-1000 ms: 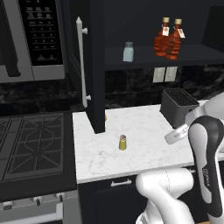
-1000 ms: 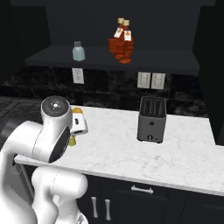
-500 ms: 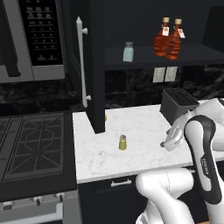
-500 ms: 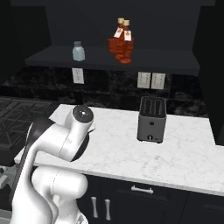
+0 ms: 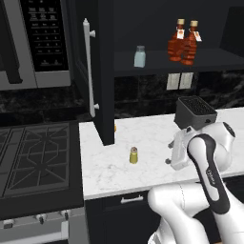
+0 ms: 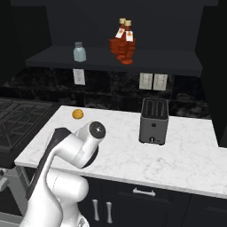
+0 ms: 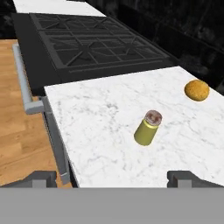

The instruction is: Put the shaker and condiment bottle from the counter next to their counterparts in the cabinet.

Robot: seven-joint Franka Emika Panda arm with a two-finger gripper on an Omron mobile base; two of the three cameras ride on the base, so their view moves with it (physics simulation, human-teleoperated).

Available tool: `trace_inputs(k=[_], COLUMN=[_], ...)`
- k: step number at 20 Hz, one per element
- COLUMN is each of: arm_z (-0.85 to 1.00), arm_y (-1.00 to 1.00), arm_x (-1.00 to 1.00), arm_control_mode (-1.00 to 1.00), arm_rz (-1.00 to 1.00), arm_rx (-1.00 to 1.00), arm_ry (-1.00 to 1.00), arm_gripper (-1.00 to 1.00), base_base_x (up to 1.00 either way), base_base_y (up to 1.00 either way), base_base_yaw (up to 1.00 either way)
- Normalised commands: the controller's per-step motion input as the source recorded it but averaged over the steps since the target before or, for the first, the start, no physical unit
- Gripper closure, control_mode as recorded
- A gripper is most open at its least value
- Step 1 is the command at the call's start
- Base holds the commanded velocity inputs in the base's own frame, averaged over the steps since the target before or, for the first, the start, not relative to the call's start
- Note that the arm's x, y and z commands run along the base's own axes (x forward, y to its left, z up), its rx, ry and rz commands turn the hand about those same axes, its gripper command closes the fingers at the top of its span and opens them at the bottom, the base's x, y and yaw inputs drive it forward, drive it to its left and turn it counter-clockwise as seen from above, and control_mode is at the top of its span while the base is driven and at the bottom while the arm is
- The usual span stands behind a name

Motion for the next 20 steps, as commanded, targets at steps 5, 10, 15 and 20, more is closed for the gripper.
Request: trace_inputs(k=[5, 10, 15, 20], arm_z=[-0.33, -0.02, -0.19, -0.24], arm_y=[0.29, 0.09, 0.07, 0.12], arm_x=[0.26, 0.35, 0.42, 0.23], arm_control_mode=[-1.0, -1.0, -1.0, -1.0], arm_rz=[0.13, 0.05, 0.0, 0.0], arm_rx=[0.0, 0.01, 0.01, 0.01], arm_ry=[0.01, 0.0, 0.01, 0.0], arm_gripper=[-1.0, -1.0, -1.0, -1.0], base_base_x=[0.0, 0.0, 0.0, 0.0], base_base_y=[0.0, 0.0, 0.0, 0.0], base_base_yaw=[0.0, 0.0, 0.0, 0.0])
